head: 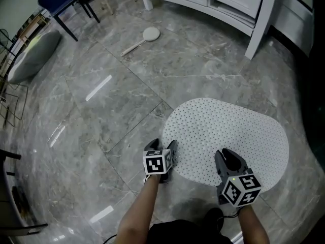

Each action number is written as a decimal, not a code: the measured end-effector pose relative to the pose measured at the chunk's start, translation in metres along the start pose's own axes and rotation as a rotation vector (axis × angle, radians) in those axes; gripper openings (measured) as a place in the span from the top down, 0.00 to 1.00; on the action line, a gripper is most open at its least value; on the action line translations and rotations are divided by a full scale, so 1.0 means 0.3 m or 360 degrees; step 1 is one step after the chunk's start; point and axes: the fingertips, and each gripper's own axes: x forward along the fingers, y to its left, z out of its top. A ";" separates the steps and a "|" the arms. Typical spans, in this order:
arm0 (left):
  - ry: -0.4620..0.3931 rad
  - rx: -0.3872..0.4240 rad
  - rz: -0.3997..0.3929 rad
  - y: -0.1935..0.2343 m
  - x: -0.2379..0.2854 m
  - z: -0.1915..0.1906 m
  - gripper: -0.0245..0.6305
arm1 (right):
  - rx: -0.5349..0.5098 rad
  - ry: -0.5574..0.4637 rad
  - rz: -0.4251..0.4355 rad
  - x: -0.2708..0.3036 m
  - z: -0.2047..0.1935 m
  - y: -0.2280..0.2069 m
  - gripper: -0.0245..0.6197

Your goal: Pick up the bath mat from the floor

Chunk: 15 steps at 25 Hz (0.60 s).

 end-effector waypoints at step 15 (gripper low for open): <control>0.0163 0.0242 -0.0110 -0.160 0.034 -0.037 0.59 | 0.0058 0.0022 -0.0045 -0.022 -0.037 -0.042 0.81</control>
